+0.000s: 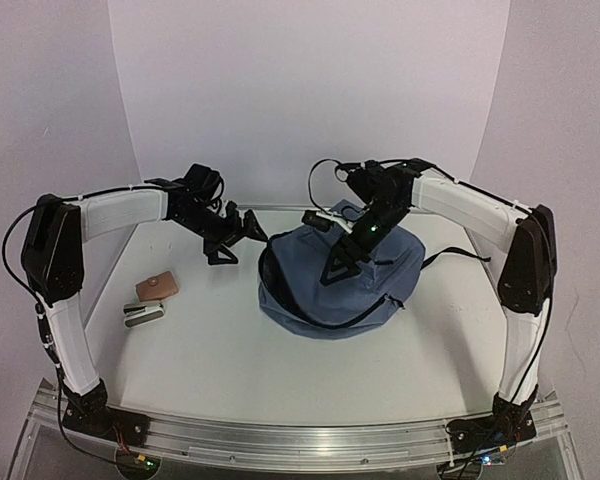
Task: Pack the student bag
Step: Adjust the student bag at the center of the board.
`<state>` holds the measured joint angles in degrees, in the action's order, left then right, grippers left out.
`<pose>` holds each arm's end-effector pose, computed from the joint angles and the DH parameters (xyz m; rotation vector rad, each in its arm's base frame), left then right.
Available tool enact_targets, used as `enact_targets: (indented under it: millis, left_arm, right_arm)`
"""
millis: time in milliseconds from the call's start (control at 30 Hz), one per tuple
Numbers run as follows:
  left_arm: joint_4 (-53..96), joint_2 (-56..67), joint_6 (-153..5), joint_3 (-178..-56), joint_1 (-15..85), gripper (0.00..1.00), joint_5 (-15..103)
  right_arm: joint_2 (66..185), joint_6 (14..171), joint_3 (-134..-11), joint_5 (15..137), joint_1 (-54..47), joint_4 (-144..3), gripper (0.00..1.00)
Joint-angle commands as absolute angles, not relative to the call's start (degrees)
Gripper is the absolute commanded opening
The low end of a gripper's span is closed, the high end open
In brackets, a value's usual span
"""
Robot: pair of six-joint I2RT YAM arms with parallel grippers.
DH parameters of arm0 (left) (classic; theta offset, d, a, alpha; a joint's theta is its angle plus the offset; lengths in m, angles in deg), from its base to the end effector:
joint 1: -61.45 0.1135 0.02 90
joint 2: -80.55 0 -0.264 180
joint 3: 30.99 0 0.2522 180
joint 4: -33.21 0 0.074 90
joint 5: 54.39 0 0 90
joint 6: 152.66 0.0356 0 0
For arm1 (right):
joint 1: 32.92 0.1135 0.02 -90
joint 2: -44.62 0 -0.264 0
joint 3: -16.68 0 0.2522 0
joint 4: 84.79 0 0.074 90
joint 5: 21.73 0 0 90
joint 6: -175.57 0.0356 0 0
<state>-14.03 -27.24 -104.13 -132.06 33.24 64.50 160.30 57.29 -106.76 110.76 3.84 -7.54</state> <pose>0.3558 -0.2104 0.2503 -0.0872 2.7140 -1.0750 0.3216 0.2703 0.2916 -1.5824 2.1352 1.0633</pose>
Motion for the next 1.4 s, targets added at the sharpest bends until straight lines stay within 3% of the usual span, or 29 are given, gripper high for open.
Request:
enact_targets:
  millis: [0, 67, 200, 433, 600, 800, 867, 1067, 1100, 1267, 1367]
  left_arm:
    - [-9.55, -23.60, -107.67, -127.19, 32.77, 1.00, 66.75]
    - [-9.33, -22.94, -108.04, -124.71, 32.06, 1.00, 66.22]
    - [-6.89, -22.73, -109.52, -120.89, 30.53, 0.99, 67.01]
    - [-1.57, -28.64, -111.23, -121.02, 27.72, 0.82, 71.17]
    - [-1.36, -31.25, -110.46, -124.19, 27.92, 0.54, 71.71]
    - [-7.34, -34.10, -108.15, -129.92, 32.54, 0.09, 70.19]
    - [-10.43, -34.82, -106.39, -132.21, 34.62, 0.01, 69.24]
    - [-21.81, -40.55, -99.15, -145.50, 40.48, 0.02, 63.75]
    - [-24.01, -41.94, -98.50, -148.16, 41.33, 0.07, 63.00]
    - [-29.94, -40.63, -94.64, -155.22, 43.28, 0.58, 56.66]
    - [-29.29, -32.99, -93.09, -150.29, 43.11, 0.66, 56.56]
  right_arm:
    - [155.95, 54.80, -109.20, 107.69, 1.59, -6.80, 0.93]
    - [156.32, 56.53, -111.37, 108.78, -1.12, -6.82, 0.98]
    - [159.60, 60.19, -116.26, 106.38, -7.88, -6.98, 0.98]
    - [169.85, 62.64, -124.14, 98.59, -20.74, -8.37, 0.98]
    - [172.86, 62.09, -121.68, 98.78, -21.88, -8.94, 0.96]
    - [171.17, 62.20, -112.02, 104.43, -21.22, -9.42, 0.88]
    - [169.44, 62.52, -109.23, 107.71, -20.60, -9.48, 0.85]
    - [164.04, 64.01, -102.28, 116.92, -14.36, -9.76, 0.81]
    - [163.52, 64.30, -102.11, 117.79, -13.10, -10.02, 0.81]
    - [162.24, 66.15, -104.10, 115.25, -11.77, -10.93, 0.80]
    - [158.45, 65.71, -102.01, 113.56, -12.57, -12.43, 0.81]
